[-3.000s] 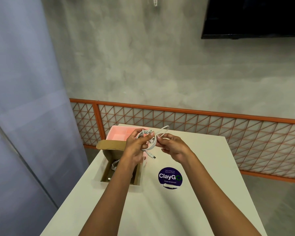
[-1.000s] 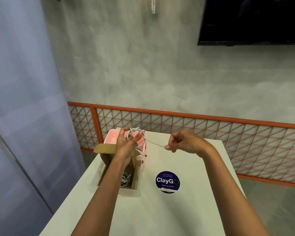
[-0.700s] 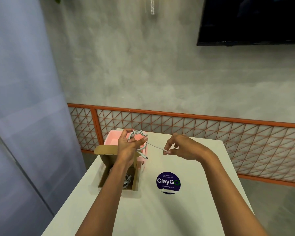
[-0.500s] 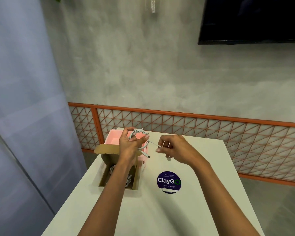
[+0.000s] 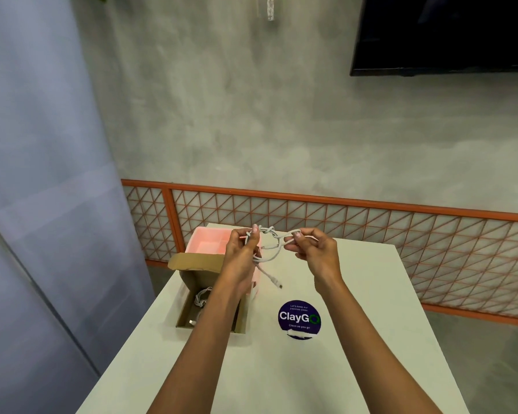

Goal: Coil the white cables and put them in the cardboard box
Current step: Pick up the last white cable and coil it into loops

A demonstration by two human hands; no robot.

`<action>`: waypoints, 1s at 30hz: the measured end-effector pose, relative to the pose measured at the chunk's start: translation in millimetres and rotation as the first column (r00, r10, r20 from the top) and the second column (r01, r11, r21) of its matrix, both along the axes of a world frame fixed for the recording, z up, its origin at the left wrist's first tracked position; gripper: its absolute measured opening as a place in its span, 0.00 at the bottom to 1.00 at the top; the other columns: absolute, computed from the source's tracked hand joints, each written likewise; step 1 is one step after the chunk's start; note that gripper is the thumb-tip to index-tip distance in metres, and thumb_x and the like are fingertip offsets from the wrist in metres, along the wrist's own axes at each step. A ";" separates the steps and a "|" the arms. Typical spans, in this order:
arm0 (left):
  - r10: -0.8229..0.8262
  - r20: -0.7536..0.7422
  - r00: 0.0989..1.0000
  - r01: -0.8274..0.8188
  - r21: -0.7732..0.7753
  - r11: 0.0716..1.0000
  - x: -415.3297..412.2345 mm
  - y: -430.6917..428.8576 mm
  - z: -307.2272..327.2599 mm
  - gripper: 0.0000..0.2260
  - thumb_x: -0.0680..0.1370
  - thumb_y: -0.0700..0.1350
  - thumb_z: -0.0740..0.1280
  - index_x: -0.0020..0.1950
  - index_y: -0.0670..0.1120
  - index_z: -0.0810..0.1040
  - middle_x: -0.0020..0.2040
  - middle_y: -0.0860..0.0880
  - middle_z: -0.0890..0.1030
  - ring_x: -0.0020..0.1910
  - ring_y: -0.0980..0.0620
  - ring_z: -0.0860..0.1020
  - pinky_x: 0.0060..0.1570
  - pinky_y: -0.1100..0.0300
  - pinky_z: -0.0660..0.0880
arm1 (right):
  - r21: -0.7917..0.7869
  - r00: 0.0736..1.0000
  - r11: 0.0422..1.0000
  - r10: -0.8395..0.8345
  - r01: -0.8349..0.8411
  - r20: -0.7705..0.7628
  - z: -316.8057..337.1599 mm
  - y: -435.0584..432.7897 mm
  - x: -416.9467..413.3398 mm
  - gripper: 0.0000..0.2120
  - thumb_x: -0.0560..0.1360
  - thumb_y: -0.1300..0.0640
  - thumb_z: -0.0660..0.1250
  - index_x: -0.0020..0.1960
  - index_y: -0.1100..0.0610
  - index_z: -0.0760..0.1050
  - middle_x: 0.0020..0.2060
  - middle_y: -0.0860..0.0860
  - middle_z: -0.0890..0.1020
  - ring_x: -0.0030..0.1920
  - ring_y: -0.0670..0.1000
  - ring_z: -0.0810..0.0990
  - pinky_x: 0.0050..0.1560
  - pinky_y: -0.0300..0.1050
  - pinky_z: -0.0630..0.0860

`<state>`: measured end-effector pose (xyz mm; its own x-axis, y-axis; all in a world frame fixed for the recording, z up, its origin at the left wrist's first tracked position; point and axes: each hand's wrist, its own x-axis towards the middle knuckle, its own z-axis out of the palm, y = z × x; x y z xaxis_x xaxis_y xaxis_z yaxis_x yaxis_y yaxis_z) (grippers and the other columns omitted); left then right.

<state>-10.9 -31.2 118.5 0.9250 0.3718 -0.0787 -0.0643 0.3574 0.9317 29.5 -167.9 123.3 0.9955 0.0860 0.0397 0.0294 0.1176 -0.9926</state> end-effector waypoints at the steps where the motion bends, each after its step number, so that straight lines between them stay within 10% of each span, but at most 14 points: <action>1: -0.008 -0.028 1.000 0.009 0.016 1.000 -0.7 2.2 -1.8 0.05 0.78 0.46 0.65 0.50 0.45 0.74 0.42 0.46 0.79 0.41 0.51 0.76 0.42 0.55 0.75 | 0.027 1.000 0.999 0.020 -0.020 -0.013 0.5 -0.4 1.3 0.03 0.78 0.63 0.64 0.48 0.60 0.77 0.38 0.52 0.84 0.33 0.43 0.83 0.37 0.34 0.77; 11: -0.170 -0.016 0.985 0.171 0.097 0.981 -3.2 5.2 -3.9 0.09 0.79 0.44 0.63 0.59 0.49 0.73 0.48 0.47 0.82 0.40 0.54 0.81 0.37 0.60 0.77 | 0.263 0.949 0.952 0.219 -0.157 -0.228 -8.4 9.7 2.3 0.06 0.77 0.66 0.65 0.44 0.58 0.72 0.34 0.53 0.82 0.30 0.44 0.80 0.33 0.36 0.77; 16: -0.183 0.033 0.983 0.173 0.191 0.966 -4.3 6.4 -5.0 0.12 0.70 0.36 0.72 0.52 0.44 0.78 0.47 0.45 0.83 0.49 0.46 0.81 0.50 0.53 0.78 | 0.388 0.873 0.897 0.353 -0.213 -0.336 -10.3 8.8 0.6 0.08 0.77 0.69 0.62 0.41 0.59 0.72 0.31 0.53 0.84 0.30 0.46 0.83 0.33 0.37 0.79; 27: -0.058 0.071 0.996 0.025 0.398 0.917 0.1 4.8 -1.9 0.13 0.71 0.38 0.74 0.52 0.40 0.74 0.47 0.41 0.83 0.48 0.42 0.82 0.46 0.45 0.79 | -0.042 0.838 0.865 0.472 -0.501 -0.276 7.9 -1.7 1.0 0.23 0.77 0.40 0.60 0.57 0.57 0.78 0.46 0.50 0.82 0.45 0.46 0.78 0.48 0.43 0.72; 30: -0.043 0.080 0.996 0.006 0.418 0.908 0.9 3.5 0.2 0.12 0.71 0.37 0.73 0.52 0.40 0.75 0.47 0.39 0.82 0.48 0.41 0.82 0.44 0.48 0.80 | -0.099 0.849 0.855 0.480 -0.510 -0.221 11.5 -2.4 0.8 0.18 0.73 0.54 0.71 0.60 0.62 0.76 0.48 0.53 0.82 0.49 0.49 0.80 0.48 0.42 0.76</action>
